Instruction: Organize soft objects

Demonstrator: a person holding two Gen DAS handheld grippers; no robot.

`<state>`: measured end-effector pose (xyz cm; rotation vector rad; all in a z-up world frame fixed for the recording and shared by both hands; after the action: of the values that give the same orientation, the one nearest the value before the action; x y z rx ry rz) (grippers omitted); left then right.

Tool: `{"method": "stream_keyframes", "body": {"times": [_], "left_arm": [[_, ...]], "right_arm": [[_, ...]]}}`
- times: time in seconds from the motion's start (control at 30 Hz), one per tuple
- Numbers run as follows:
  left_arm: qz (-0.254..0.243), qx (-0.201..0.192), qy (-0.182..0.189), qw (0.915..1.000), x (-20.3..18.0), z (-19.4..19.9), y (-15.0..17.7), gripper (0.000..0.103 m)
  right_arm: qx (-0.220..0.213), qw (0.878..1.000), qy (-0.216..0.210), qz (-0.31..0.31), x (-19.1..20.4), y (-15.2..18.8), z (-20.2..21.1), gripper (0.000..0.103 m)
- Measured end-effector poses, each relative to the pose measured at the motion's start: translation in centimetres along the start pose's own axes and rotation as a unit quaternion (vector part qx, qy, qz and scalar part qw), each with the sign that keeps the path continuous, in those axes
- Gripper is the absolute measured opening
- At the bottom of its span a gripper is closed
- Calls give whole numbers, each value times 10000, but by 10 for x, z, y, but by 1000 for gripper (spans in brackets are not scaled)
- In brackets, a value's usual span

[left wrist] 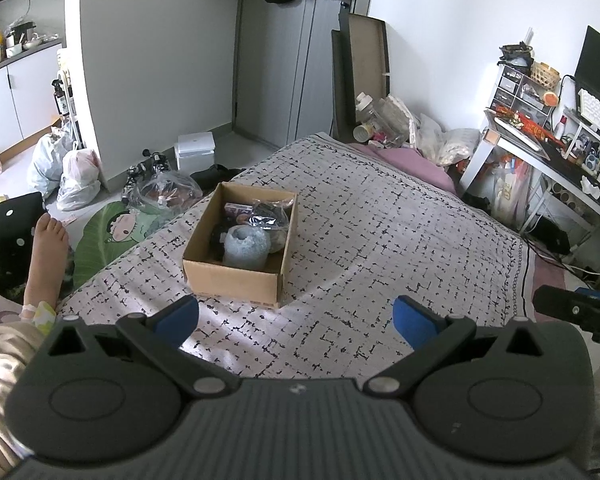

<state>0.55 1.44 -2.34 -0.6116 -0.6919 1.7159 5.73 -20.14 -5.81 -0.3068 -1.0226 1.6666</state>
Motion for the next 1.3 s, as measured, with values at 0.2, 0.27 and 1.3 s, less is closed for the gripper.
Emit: {"method": "stream_keyframes", "body": {"times": [0.2,0.27,1.3], "left_arm": [[-5,-3,0,10000,0,0,0,102],[-1,-2,-2,10000,0,0,0,102],[62,20,131,9999,-2,-10,8,102]], "right_arm": [[12,10000,31,2,-1,0,0,103],[14,10000,42,6,-1,1,0,103],[6,9999,135,-56,-7,3,-9,103]]}}
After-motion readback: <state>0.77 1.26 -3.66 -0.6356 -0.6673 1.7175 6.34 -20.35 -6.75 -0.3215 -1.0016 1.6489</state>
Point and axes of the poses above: each gripper's, at about its wrist camera, not at the fingertips, and z roughly against the way its jaws point, x to its left, y to its underside, the point moved 9 cm from there along -z, roughly the way its jaws point, and after that the axes turned 4 degrees about -y, right-handed, at the moved point
